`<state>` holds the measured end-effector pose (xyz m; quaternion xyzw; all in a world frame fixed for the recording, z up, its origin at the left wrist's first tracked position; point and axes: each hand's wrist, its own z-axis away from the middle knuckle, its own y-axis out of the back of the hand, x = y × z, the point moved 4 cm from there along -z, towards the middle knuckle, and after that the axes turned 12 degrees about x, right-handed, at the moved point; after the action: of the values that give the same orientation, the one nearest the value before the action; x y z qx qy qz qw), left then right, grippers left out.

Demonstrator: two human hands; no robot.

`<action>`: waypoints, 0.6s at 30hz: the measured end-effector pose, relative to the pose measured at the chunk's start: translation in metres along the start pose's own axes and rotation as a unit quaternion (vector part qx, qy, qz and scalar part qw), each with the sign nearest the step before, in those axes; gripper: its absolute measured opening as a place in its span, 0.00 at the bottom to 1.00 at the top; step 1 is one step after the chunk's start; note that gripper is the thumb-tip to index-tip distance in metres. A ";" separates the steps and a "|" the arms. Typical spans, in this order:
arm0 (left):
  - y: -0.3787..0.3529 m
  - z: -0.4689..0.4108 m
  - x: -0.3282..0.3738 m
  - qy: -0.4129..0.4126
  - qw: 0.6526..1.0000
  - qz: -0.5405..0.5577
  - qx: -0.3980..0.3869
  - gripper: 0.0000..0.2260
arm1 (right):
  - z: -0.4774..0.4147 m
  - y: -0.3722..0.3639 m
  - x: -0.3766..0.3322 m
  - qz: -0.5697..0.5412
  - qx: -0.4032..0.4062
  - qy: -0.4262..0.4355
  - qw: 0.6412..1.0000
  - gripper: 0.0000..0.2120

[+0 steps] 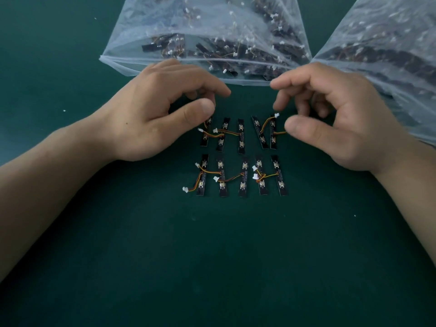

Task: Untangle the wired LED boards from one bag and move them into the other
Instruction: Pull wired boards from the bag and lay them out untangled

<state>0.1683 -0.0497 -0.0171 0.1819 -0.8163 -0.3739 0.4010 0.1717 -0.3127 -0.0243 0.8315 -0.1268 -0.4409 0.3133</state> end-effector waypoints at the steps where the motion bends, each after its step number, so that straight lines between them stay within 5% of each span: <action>1: 0.000 0.000 -0.001 0.011 1.000 0.006 0.007 0.16 | 0.000 0.000 0.000 -0.002 0.010 -0.002 1.000 0.19; 10: 0.006 0.001 -0.015 0.131 0.986 0.016 0.100 0.19 | -0.009 0.006 0.012 0.040 0.112 -0.072 0.990 0.12; 14: 0.005 0.001 -0.016 0.127 0.985 -0.045 0.109 0.27 | -0.015 0.001 0.016 0.153 0.119 -0.094 0.976 0.17; 18: 0.004 -0.001 -0.012 0.092 0.991 -0.056 0.082 0.21 | -0.016 0.003 0.013 0.163 0.113 -0.097 0.975 0.17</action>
<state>0.1760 -0.0408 -0.0199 0.2932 -0.7925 -0.3095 0.4361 0.1920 -0.3147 -0.0242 0.7831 -0.3389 -0.4453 0.2714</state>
